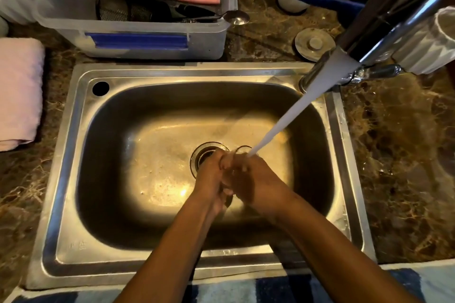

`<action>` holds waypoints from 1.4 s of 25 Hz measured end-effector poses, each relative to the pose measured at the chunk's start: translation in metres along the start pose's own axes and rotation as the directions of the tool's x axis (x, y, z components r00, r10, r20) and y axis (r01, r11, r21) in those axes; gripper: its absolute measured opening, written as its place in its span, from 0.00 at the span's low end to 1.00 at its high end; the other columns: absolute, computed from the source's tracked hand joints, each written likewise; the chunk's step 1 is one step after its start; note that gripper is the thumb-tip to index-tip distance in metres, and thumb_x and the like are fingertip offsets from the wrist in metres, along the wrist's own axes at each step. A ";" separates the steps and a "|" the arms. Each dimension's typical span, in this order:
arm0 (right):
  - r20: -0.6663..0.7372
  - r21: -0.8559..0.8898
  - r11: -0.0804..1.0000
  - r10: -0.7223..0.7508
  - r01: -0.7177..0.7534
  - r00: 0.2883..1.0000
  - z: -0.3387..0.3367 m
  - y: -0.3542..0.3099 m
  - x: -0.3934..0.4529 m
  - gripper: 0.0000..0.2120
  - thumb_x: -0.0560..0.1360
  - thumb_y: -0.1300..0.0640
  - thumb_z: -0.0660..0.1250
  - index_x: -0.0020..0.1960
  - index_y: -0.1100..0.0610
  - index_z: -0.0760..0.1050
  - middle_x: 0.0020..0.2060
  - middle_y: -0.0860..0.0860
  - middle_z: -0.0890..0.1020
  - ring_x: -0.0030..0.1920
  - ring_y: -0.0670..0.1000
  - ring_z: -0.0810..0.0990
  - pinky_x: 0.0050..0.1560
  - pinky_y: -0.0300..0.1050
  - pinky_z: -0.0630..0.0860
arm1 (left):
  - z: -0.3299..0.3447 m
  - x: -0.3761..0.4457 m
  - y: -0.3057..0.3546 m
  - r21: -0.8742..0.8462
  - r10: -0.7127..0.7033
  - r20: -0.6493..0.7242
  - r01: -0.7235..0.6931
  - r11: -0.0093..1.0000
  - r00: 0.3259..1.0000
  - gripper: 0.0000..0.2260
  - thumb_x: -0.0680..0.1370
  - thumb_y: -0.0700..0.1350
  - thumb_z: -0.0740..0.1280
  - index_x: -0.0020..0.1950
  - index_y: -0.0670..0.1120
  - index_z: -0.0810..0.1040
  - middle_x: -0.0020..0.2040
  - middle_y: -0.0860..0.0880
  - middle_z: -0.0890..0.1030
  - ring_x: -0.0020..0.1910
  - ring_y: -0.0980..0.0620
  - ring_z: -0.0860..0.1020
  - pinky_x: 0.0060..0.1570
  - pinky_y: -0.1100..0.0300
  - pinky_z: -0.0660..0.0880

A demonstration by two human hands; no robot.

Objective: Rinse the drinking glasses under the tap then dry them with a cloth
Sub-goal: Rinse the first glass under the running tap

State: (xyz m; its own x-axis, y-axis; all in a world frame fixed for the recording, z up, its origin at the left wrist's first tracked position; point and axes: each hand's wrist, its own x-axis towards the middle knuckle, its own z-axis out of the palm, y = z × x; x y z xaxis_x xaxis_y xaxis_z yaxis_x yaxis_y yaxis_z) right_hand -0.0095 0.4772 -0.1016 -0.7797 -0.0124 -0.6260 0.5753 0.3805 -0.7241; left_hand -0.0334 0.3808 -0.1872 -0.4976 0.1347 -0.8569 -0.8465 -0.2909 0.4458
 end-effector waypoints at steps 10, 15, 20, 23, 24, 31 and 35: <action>0.060 0.434 0.896 0.069 -0.088 0.996 -0.010 0.008 0.011 0.08 0.79 0.55 0.65 0.48 0.57 0.82 0.45 0.56 0.85 0.47 0.56 0.82 0.62 0.60 0.77 | 0.003 -0.012 0.017 0.120 0.062 -0.016 -0.060 0.991 0.998 0.11 0.73 0.46 0.63 0.47 0.41 0.80 0.35 0.41 0.76 0.29 0.47 0.72 0.27 0.61 0.64; -0.070 0.363 0.931 0.066 -0.037 0.995 -0.006 0.005 0.015 0.11 0.80 0.55 0.66 0.43 0.59 0.81 0.38 0.58 0.86 0.42 0.58 0.85 0.52 0.54 0.82 | 0.005 -0.018 0.015 0.176 0.179 -0.031 -0.171 0.969 0.983 0.15 0.77 0.47 0.62 0.31 0.48 0.77 0.30 0.43 0.75 0.27 0.47 0.72 0.29 0.58 0.67; -0.237 0.633 0.764 0.346 -0.126 0.908 -0.003 0.014 0.016 0.13 0.82 0.50 0.62 0.46 0.52 0.83 0.35 0.46 0.87 0.36 0.45 0.85 0.33 0.36 0.77 | 0.025 -0.020 -0.001 0.674 0.725 0.077 -0.572 0.468 0.685 0.12 0.83 0.44 0.63 0.40 0.57 0.71 0.41 0.52 0.80 0.39 0.58 0.80 0.37 0.66 0.79; -0.449 0.476 0.879 0.263 -0.021 0.854 0.007 0.010 0.012 0.15 0.80 0.49 0.67 0.35 0.48 0.82 0.30 0.46 0.85 0.31 0.43 0.84 0.31 0.38 0.77 | 0.031 -0.025 0.005 0.447 0.545 -0.023 -0.479 0.755 0.838 0.12 0.82 0.43 0.63 0.40 0.53 0.77 0.36 0.52 0.82 0.32 0.58 0.79 0.27 0.67 0.76; -0.549 0.250 0.968 0.121 0.024 0.827 0.010 0.015 0.012 0.15 0.79 0.49 0.68 0.34 0.49 0.80 0.28 0.45 0.84 0.30 0.43 0.83 0.30 0.38 0.77 | 0.031 -0.026 0.015 0.306 0.312 -0.082 -0.274 0.912 0.947 0.13 0.80 0.43 0.64 0.36 0.49 0.80 0.30 0.52 0.81 0.26 0.55 0.77 0.21 0.66 0.72; -0.362 0.585 0.811 0.250 0.010 0.898 0.008 0.015 0.019 0.17 0.81 0.52 0.63 0.38 0.56 0.84 0.32 0.51 0.84 0.29 0.40 0.79 0.32 0.32 0.73 | 0.035 -0.042 0.000 0.458 0.767 0.016 -0.687 0.564 0.641 0.08 0.80 0.42 0.68 0.41 0.50 0.77 0.37 0.54 0.83 0.37 0.57 0.82 0.39 0.61 0.81; 0.035 0.803 0.545 0.362 -0.242 0.931 -0.016 0.013 0.017 0.15 0.80 0.52 0.64 0.39 0.56 0.83 0.28 0.51 0.82 0.28 0.49 0.80 0.27 0.42 0.75 | 0.021 -0.033 0.010 0.637 0.796 0.370 -0.755 0.157 0.479 0.08 0.80 0.45 0.64 0.46 0.59 0.70 0.42 0.55 0.79 0.37 0.59 0.77 0.42 0.73 0.74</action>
State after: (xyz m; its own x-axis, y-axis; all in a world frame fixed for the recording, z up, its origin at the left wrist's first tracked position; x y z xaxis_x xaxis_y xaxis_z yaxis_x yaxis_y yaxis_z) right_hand -0.0191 0.4969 -0.1173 -0.5092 0.0935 -0.8555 0.7006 -0.5323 -0.4752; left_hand -0.0294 0.3929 -0.1487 -0.9822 0.1836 0.0406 0.1217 0.4561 0.8815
